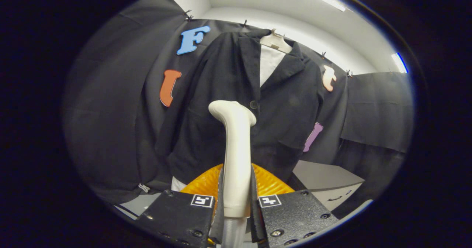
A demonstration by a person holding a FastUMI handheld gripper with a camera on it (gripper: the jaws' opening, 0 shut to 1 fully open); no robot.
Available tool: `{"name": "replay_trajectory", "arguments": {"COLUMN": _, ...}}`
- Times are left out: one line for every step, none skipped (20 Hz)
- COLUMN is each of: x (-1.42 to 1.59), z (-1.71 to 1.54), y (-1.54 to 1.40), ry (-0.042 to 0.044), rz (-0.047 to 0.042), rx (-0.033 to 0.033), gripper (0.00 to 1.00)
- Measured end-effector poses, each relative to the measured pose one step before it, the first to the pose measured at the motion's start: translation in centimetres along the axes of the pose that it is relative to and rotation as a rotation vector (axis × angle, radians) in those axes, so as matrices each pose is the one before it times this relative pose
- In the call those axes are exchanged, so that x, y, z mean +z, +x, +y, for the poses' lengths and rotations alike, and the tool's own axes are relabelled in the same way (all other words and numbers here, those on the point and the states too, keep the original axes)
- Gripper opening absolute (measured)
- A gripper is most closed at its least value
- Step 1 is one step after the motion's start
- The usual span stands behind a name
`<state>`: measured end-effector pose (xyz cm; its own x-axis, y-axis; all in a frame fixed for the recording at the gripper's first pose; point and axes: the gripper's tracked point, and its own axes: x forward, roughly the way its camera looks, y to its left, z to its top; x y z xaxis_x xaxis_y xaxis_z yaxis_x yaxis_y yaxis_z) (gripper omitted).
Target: Iron the clothes twice with a garment steamer, once on the left side and once on the right side.
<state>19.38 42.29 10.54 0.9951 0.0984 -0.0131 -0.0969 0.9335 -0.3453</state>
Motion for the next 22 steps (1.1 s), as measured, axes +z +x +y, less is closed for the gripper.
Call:
{"name": "replay_trajectory", "arguments": {"x": -0.526, "z": 0.107, "y": -0.068, "ry": -0.00235, "rz": 0.00951, "rx": 0.00217, "gripper": 0.31}}
{"name": "replay_trajectory", "arguments": {"x": -0.584, "z": 0.032, "y": -0.151, "ry": -0.00376, "rz": 0.00736, "rx": 0.0007, "gripper": 0.31}}
{"name": "replay_trajectory", "arguments": {"x": -0.517, "z": 0.178, "y": -0.086, "ry": -0.00479, "rz": 0.00849, "rx": 0.00251, "gripper": 0.31}}
{"name": "replay_trajectory", "arguments": {"x": -0.617, "z": 0.295, "y": -0.126, "ry": -0.00402, "rz": 0.00949, "rx": 0.00427, "gripper": 0.31}}
{"name": "replay_trajectory", "arguments": {"x": -0.494, "z": 0.273, "y": -0.022, "ry": -0.00354, "rz": 0.00992, "rx": 0.0041, "gripper": 0.31}}
{"name": "replay_trajectory", "arguments": {"x": -0.498, "z": 0.21, "y": -0.041, "ry": -0.00325, "rz": 0.00829, "rx": 0.00287, "gripper": 0.31}}
{"name": "replay_trajectory", "arguments": {"x": -0.515, "z": 0.153, "y": -0.084, "ry": -0.00689, "rz": 0.00833, "rx": 0.0019, "gripper": 0.31}}
{"name": "replay_trajectory", "arguments": {"x": -0.502, "z": -0.001, "y": -0.15, "ry": -0.00374, "rz": 0.00677, "rx": 0.00057, "gripper": 0.31}}
{"name": "replay_trajectory", "arguments": {"x": -0.462, "z": 0.042, "y": -0.081, "ry": -0.00549, "rz": 0.00761, "rx": -0.00052, "gripper": 0.31}}
{"name": "replay_trajectory", "arguments": {"x": -0.489, "z": 0.05, "y": -0.126, "ry": -0.00457, "rz": 0.00688, "rx": -0.00133, "gripper": 0.31}}
{"name": "replay_trajectory", "arguments": {"x": -0.39, "z": 0.074, "y": -0.123, "ry": -0.00537, "rz": 0.00511, "rx": -0.00169, "gripper": 0.31}}
{"name": "replay_trajectory", "arguments": {"x": -0.339, "z": 0.121, "y": -0.105, "ry": -0.00644, "rz": 0.00118, "rx": 0.00034, "gripper": 0.31}}
{"name": "replay_trajectory", "arguments": {"x": -0.218, "z": 0.103, "y": -0.174, "ry": -0.00412, "rz": 0.00349, "rx": 0.00474, "gripper": 0.32}}
{"name": "replay_trajectory", "arguments": {"x": -0.608, "z": 0.196, "y": -0.112, "ry": 0.00326, "rz": 0.00997, "rx": 0.00977, "gripper": 0.31}}
{"name": "replay_trajectory", "arguments": {"x": -0.79, "z": 0.322, "y": -0.109, "ry": 0.00487, "rz": 0.01871, "rx": 0.0103, "gripper": 0.31}}
{"name": "replay_trajectory", "arguments": {"x": -0.888, "z": 0.181, "y": 0.054, "ry": 0.00216, "rz": 0.01846, "rx": 0.00512, "gripper": 0.31}}
{"name": "replay_trajectory", "arguments": {"x": -0.771, "z": 0.099, "y": -0.054, "ry": 0.00307, "rz": 0.01877, "rx": 0.0016, "gripper": 0.31}}
{"name": "replay_trajectory", "arguments": {"x": -0.724, "z": 0.116, "y": 0.089, "ry": 0.00353, "rz": 0.0159, "rx": 0.00246, "gripper": 0.31}}
{"name": "replay_trajectory", "arguments": {"x": -0.613, "z": 0.146, "y": 0.092, "ry": 0.00175, "rz": 0.01211, "rx": 0.00172, "gripper": 0.31}}
{"name": "replay_trajectory", "arguments": {"x": -0.542, "z": 0.114, "y": 0.036, "ry": -0.00225, "rz": 0.0096, "rx": 0.00135, "gripper": 0.31}}
{"name": "replay_trajectory", "arguments": {"x": -0.414, "z": 0.172, "y": 0.072, "ry": -0.00602, "rz": 0.00878, "rx": 0.00158, "gripper": 0.31}}
{"name": "replay_trajectory", "arguments": {"x": -0.443, "z": 0.165, "y": -0.083, "ry": -0.00415, "rz": 0.00762, "rx": 0.00224, "gripper": 0.31}}
